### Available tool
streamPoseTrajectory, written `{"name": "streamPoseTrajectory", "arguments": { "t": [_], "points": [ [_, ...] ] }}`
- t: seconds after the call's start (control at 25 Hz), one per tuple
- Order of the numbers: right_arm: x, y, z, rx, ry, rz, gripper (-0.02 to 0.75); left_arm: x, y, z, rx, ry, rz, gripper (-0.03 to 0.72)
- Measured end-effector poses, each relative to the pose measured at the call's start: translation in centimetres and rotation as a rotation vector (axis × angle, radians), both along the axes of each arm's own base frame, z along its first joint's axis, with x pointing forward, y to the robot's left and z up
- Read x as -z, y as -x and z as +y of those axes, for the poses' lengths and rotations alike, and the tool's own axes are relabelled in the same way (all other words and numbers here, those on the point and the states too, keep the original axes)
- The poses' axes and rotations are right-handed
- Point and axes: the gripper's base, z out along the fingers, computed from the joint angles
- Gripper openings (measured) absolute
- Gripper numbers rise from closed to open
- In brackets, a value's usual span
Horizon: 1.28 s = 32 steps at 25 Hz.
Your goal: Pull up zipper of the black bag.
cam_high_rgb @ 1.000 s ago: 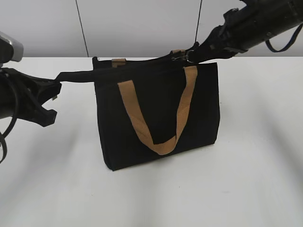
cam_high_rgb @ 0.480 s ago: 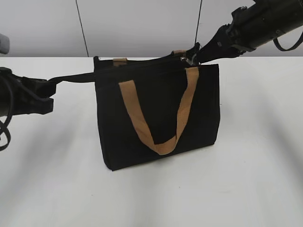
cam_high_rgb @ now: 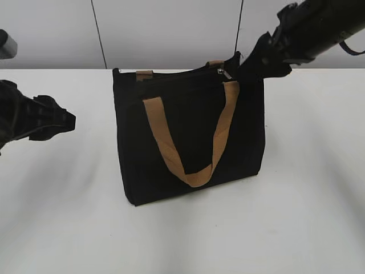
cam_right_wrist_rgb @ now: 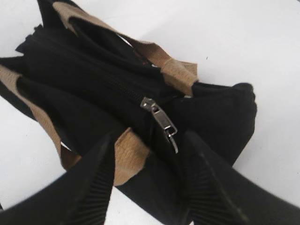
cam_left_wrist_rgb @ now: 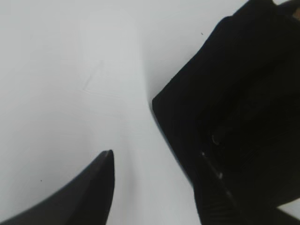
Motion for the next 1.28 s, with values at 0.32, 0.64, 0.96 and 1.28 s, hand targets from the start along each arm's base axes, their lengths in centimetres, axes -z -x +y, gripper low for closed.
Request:
{"name": "streamPoseTrajectory", "arguments": {
  "t": [0.32, 0.64, 0.96, 1.28],
  "points": [
    [0.9, 3.0, 0.0, 0.051, 0.103, 0.088, 0.339, -0.8, 1.5, 0.1, 0.013, 0.004, 0.151, 0.391],
    [-0.2, 6.8, -1.2, 0.085, 0.125, 0.068, 0.338, -3.5, 4.7, 1.2, 0.052, 0.003, 0.149, 0.372],
    [-1.5, 12.4, -3.1, 0.141, 0.168, 0.019, 0.337, -6.8, 9.5, 4.0, 0.042, -0.071, 0.062, 0.369],
    [-2.0, 18.9, -5.3, 0.249, 0.189, 0.001, 0.337, -8.8, 15.3, 6.8, 0.012, -0.052, -0.079, 0.369]
  ]
}}
